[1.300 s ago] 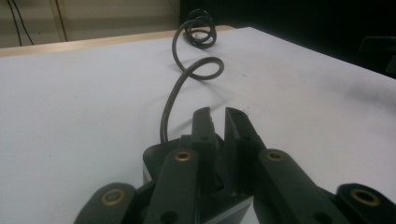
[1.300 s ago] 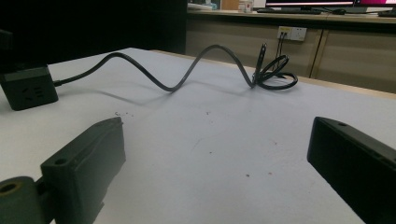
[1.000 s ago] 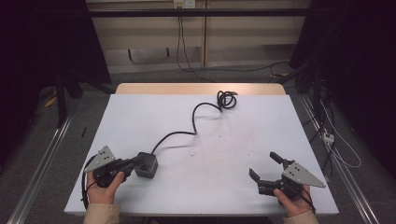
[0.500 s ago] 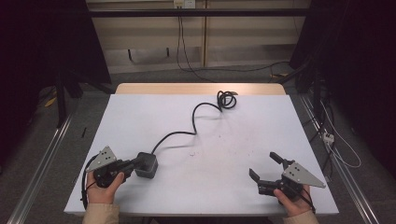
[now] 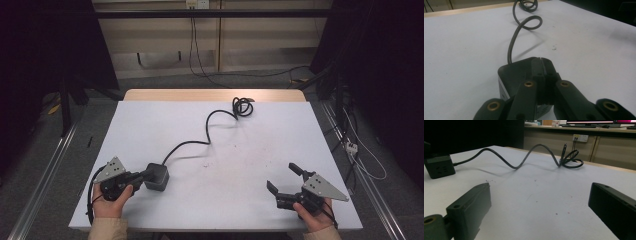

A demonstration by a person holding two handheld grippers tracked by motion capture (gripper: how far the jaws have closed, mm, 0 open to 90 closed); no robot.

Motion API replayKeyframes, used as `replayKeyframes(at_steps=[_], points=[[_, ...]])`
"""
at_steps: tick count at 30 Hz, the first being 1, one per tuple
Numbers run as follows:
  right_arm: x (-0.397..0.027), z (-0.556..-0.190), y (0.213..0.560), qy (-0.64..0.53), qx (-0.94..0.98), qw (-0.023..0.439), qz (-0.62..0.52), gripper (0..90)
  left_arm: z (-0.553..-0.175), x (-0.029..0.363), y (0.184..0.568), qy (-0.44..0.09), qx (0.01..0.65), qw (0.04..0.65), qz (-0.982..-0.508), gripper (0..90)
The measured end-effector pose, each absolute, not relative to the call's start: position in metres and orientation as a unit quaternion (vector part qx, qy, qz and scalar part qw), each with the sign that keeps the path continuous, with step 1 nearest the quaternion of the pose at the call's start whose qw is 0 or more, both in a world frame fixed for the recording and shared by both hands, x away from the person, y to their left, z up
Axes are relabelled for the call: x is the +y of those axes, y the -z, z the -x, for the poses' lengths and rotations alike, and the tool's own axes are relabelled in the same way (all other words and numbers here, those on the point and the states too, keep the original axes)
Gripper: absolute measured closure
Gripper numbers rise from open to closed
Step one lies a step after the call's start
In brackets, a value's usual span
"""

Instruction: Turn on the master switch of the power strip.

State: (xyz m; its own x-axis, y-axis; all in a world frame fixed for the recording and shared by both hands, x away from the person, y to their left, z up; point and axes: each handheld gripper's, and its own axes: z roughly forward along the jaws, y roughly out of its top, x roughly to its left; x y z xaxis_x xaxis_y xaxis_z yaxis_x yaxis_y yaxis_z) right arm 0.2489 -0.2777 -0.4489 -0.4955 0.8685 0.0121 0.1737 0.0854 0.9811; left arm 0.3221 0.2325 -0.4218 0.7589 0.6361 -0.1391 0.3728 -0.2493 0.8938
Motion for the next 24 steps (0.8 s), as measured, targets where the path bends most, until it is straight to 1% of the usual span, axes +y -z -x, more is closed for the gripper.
replayKeyframes(at_steps=[24], points=[[-0.2778, -0.2487, 0.4488, -0.552, 0.666, 0.315, -0.39, 4.0, -0.3237, 0.2308, 0.425, -0.128, 0.324, 0.512, -0.785, 90.0]])
